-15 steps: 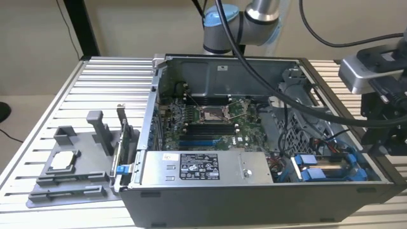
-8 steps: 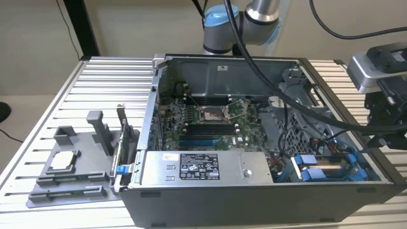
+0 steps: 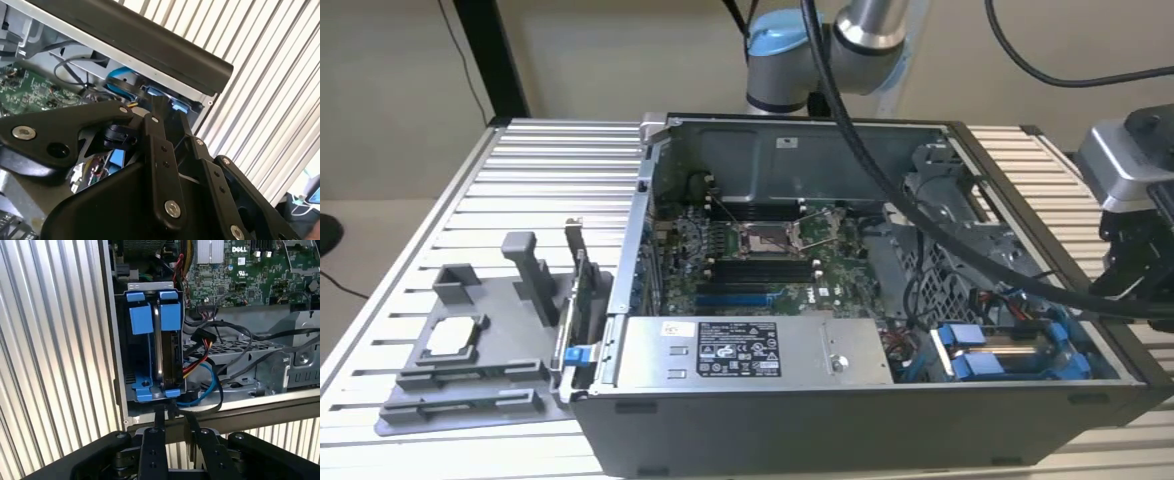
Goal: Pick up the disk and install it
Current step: 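Insert the second disk wire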
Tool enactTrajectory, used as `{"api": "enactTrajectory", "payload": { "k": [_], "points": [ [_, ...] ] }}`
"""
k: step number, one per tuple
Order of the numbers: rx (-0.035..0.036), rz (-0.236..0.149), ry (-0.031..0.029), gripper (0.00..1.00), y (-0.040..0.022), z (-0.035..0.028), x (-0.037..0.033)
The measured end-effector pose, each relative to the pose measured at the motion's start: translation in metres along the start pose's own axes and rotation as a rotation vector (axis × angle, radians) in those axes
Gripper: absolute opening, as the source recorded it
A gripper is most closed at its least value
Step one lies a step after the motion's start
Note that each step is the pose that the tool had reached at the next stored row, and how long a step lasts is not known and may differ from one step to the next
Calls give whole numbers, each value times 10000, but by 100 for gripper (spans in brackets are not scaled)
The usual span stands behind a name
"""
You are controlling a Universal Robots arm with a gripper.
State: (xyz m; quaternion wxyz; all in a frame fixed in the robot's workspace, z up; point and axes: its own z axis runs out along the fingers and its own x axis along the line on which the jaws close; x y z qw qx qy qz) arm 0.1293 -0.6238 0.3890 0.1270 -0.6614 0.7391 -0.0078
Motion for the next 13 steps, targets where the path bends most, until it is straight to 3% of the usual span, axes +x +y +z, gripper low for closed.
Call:
{"api": "enactTrajectory", "payload": {
  "k": [4, 6, 9, 13],
  "points": [
    [-10, 15, -73, 0, -120, 48, 43],
    [-12, 38, -126, 0, -127, 61, 74],
    [13, 188, -125, 0, -126, 84, 100],
    [112, 757, -91, 0, -118, 129, 109]
  ]
}}
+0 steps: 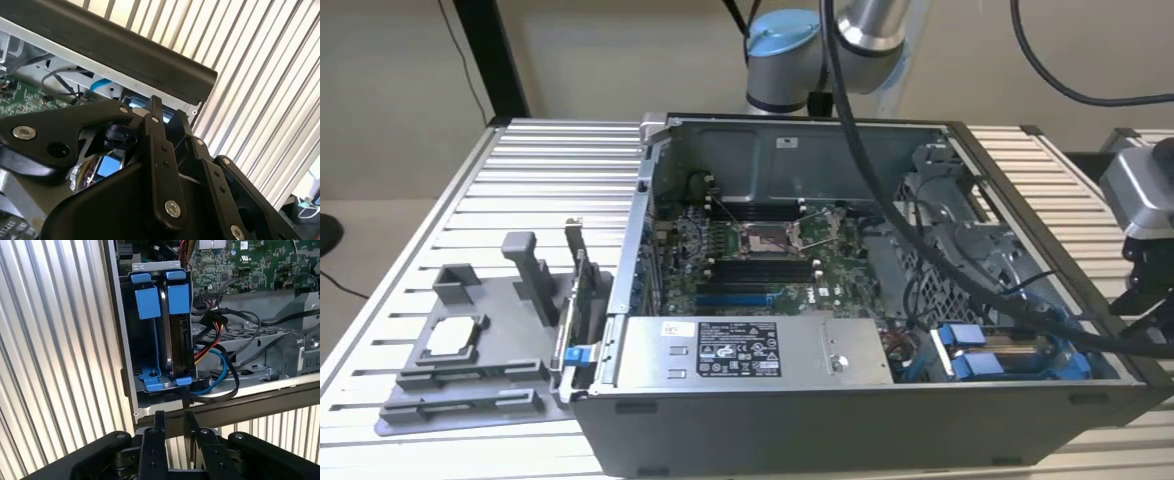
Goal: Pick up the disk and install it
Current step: 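Insert the second disk wire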
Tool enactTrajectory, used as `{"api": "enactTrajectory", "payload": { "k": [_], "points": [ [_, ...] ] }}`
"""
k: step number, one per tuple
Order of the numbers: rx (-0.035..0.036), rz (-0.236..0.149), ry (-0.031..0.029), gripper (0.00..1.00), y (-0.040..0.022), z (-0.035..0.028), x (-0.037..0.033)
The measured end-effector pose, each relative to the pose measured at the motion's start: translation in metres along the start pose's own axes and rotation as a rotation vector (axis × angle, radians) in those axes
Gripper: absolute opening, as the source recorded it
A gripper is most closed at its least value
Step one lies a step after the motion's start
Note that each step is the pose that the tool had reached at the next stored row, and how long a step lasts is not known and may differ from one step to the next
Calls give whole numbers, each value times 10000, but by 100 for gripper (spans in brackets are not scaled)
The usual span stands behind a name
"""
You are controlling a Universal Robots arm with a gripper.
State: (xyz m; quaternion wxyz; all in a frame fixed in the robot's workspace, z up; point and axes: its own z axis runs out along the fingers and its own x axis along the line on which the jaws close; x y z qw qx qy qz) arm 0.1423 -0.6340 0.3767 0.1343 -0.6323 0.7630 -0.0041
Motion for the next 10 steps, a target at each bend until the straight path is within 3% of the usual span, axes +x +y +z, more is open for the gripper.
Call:
{"api": "enactTrajectory", "payload": {
  "k": [5, 10],
  "points": [
    [93, 656, -85, 0, 5, 27, 6],
    [173, 1059, -48, 0, 7, 30, 7]
  ]
}}
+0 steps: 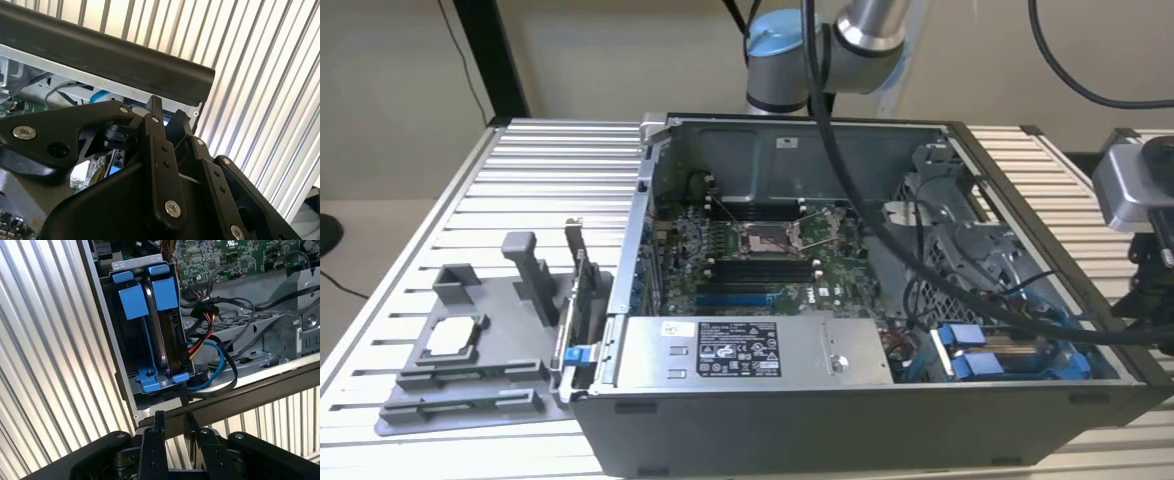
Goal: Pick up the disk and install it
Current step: 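Insert the second disk wire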
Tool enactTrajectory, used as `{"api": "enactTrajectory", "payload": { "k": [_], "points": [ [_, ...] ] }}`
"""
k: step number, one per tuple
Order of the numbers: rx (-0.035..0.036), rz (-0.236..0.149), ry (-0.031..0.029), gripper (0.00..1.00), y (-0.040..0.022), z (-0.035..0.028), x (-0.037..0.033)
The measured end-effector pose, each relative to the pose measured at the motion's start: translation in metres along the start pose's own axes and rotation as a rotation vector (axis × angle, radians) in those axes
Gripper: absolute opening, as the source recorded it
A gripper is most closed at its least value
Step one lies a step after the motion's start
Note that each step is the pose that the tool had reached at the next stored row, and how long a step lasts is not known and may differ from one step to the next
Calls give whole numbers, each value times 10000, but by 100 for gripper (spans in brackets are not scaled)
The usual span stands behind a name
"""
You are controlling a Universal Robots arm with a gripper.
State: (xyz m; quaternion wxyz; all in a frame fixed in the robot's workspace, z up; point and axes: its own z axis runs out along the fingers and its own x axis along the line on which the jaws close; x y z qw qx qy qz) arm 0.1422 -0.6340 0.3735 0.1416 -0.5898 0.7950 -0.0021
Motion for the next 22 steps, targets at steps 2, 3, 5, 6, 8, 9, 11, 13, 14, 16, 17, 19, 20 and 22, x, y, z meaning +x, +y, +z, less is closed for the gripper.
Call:
{"api": "enactTrajectory", "payload": {
  "k": [2, 3, 5, 6, 8, 9, 11, 13, 14, 16, 17, 19, 20, 22],
  "points": [
    [22, 98, 18, 0, 4, 0, -6],
    [25, 114, 20, 0, 9, 1, -15],
    [4, 121, 30, 0, 18, 2, -25],
    [-19, 125, 38, 0, 25, 1, -26],
    [-68, 134, 54, 0, 41, -6, -23],
    [-89, 136, 64, 0, 48, -11, -22],
    [-124, 143, 73, 0, 65, -16, -21],
    [-155, 148, 83, 0, 86, -23, -19],
    [-170, 150, 91, 0, 97, -29, -17],
    [-277, 167, 125, 0, 112, -40, -15],
    [-358, 182, 149, 0, 117, -42, -13],
    [-526, 213, 204, 0, 128, -46, -11],
    [-606, 226, 233, 0, 131, -49, -10],
    [-764, 249, 287, 0, 134, -52, -11]
  ]
}}
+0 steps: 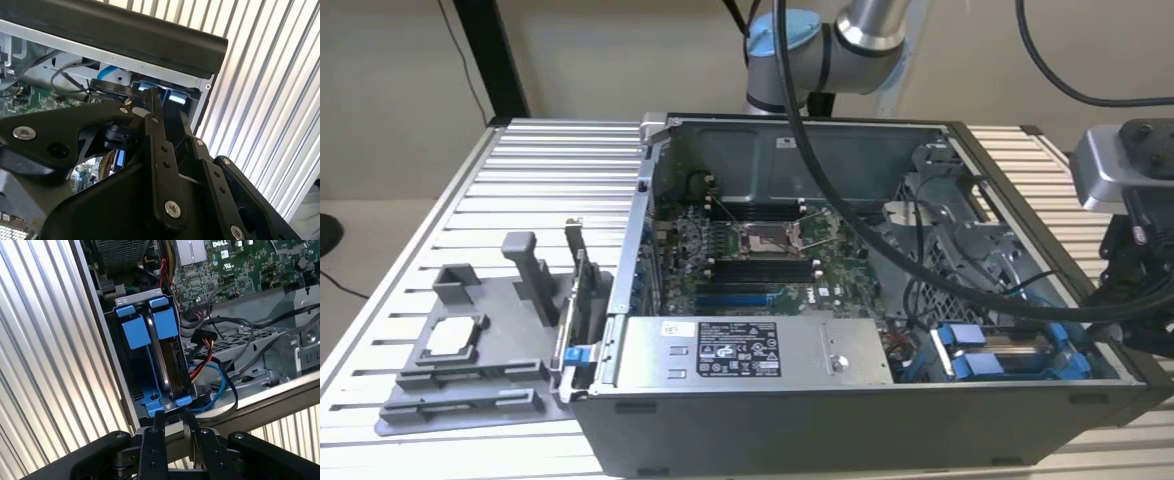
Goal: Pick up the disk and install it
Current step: 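Insert the second disk wire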
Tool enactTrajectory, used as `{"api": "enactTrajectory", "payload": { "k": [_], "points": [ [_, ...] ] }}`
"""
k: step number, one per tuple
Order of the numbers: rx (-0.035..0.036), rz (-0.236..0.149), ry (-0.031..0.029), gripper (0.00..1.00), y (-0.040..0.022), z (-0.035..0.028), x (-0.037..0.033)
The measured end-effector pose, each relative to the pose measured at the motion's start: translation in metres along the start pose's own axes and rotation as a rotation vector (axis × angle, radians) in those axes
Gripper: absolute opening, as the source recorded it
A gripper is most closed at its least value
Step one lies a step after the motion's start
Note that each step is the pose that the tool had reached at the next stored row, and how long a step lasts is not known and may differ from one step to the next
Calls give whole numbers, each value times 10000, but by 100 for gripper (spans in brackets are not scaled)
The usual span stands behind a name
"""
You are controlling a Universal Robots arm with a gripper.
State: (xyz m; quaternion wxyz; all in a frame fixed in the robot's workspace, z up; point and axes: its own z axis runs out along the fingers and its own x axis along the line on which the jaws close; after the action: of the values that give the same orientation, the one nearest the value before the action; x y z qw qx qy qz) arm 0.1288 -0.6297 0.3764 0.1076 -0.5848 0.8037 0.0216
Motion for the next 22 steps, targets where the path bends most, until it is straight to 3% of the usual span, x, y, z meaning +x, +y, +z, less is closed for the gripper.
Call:
{"api": "enactTrajectory", "payload": {
  "k": [2, 3, 7, 14, 16, 19, 22],
  "points": [
    [-189, -5, 57, 0, 1, 0, 0],
    [-246, -45, 69, 0, 0, 1, 0],
    [-357, -536, 13, 0, -3, 4, -1],
    [-610, -1501, -100, 0, -5, 4, -3],
    [-659, -1661, -138, 0, -21, 7, -8],
    [-688, -1758, -177, 0, -105, 20, -34],
    [-715, -1796, -183, 0, -152, 37, -48]
  ]
}}
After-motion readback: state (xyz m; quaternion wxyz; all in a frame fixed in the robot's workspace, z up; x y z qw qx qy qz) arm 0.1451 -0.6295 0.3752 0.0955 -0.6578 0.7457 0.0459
